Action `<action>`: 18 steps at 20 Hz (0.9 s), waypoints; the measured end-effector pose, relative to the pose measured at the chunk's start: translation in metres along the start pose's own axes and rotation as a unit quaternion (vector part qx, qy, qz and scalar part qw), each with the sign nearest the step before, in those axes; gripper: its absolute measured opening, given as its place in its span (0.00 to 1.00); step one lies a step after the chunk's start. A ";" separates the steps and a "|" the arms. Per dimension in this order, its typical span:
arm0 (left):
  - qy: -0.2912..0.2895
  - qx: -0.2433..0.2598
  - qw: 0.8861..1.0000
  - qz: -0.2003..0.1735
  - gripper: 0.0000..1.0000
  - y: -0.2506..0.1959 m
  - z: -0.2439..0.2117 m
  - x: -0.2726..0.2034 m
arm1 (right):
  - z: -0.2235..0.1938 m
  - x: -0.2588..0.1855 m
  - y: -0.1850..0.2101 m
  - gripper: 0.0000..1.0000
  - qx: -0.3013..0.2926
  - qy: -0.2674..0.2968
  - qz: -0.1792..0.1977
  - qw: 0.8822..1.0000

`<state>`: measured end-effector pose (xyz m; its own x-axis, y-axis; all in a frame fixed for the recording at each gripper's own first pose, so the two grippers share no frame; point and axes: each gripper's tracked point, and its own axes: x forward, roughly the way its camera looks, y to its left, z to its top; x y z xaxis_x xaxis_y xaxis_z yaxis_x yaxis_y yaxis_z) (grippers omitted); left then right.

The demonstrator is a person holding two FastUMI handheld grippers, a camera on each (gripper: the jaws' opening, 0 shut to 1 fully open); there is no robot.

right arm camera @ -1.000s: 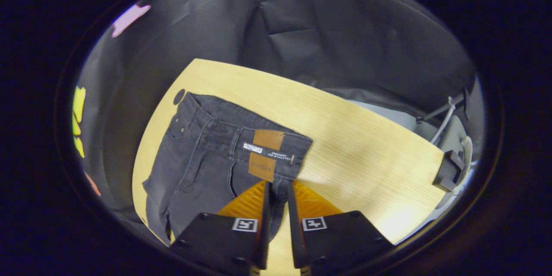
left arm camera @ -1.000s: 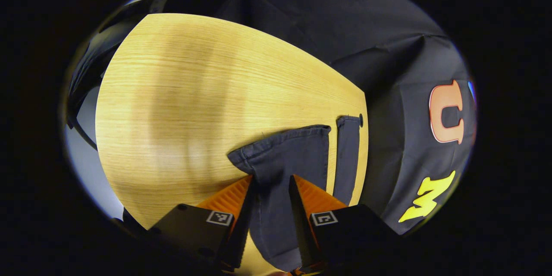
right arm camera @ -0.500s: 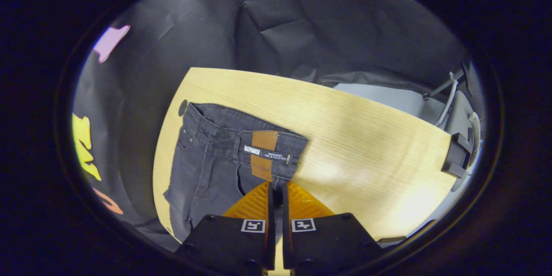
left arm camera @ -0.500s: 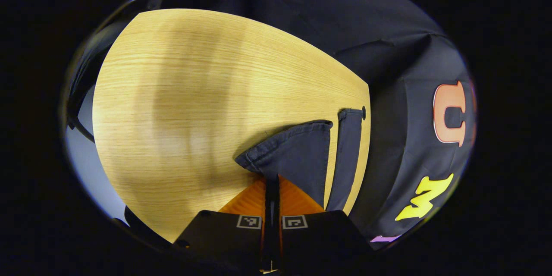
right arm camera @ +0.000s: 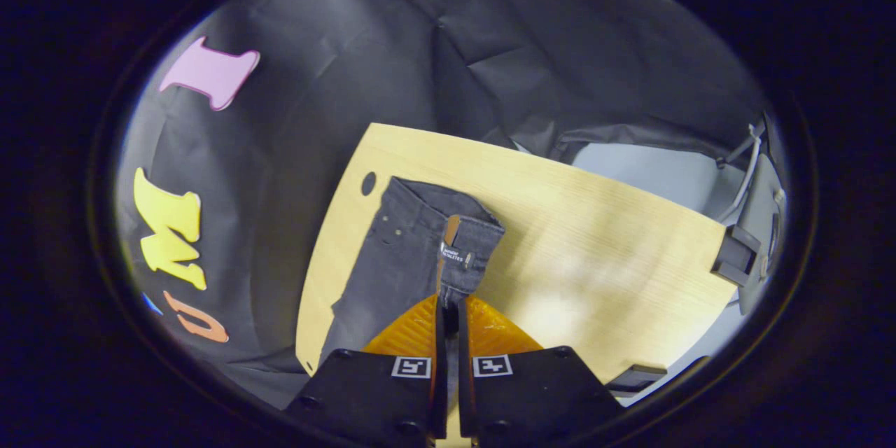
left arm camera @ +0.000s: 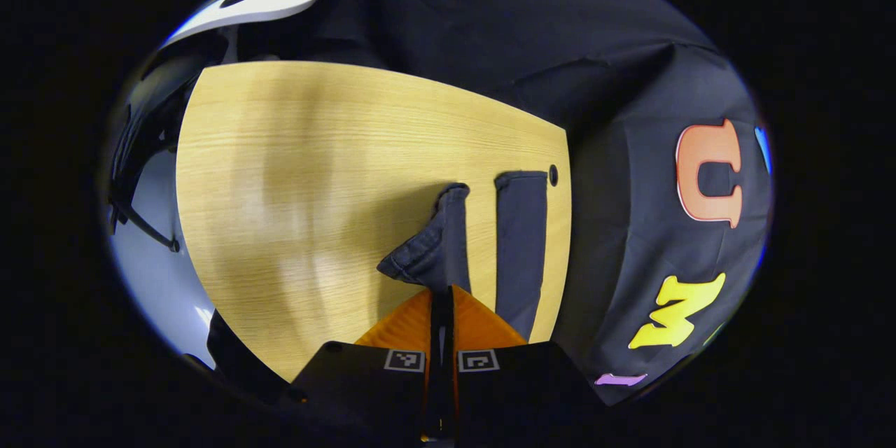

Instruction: Grasp the waist and the cuffs of the jeans and fold them to make the two legs overlap; first hold the waist and fold one-third of the jeans toward the cuffs, then hold the cuffs and fold the remaining one-third in the same direction to finish folding.

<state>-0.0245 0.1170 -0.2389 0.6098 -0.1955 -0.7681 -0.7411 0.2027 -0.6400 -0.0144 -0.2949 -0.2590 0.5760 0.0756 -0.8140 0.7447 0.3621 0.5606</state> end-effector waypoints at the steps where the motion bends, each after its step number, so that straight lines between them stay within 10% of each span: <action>1: 0.004 0.008 1.000 -0.004 0.04 -0.010 0.002 -0.003 | 0.001 -0.005 0.009 0.05 -0.004 0.001 0.009 1.000; 18: 0.069 0.124 0.990 0.018 0.04 -0.145 0.050 0.091 | 0.051 0.038 0.120 0.07 -0.070 0.009 0.033 0.997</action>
<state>0.1526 0.1180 -0.2166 0.5273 -0.3089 -0.7916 -0.6595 0.4386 -0.6105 0.1141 -0.2955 -0.2150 0.6156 0.1197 -0.7789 0.6503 0.4810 0.5880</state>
